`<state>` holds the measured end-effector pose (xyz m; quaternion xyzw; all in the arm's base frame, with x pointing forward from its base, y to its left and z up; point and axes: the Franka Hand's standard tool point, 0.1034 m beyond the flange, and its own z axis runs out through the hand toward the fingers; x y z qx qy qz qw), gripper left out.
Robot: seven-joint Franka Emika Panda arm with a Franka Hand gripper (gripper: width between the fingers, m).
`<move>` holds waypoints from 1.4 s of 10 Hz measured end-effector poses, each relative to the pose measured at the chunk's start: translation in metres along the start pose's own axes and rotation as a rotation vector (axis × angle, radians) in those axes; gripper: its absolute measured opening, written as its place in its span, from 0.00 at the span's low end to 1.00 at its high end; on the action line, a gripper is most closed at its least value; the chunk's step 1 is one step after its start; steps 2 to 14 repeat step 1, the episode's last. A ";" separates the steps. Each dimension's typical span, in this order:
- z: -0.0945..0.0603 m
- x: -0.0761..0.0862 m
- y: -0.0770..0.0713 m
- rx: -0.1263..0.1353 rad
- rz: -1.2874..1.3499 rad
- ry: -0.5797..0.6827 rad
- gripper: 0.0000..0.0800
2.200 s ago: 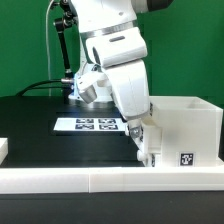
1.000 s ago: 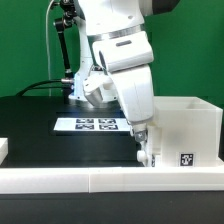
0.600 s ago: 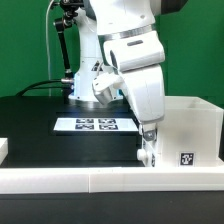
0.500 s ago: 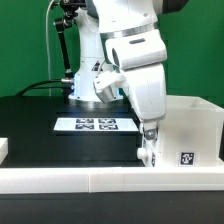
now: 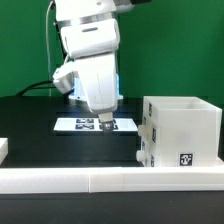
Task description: Assemble drawer
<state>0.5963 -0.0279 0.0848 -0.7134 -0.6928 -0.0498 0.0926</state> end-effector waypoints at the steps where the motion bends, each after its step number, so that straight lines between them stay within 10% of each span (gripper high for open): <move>1: 0.002 0.002 -0.001 0.002 -0.002 0.002 0.81; 14: 0.002 0.002 -0.001 0.002 -0.002 0.002 0.81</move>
Offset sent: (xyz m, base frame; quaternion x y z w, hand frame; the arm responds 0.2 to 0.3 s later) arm 0.0000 0.0000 0.0000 0.0000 0.0000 0.0000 1.0000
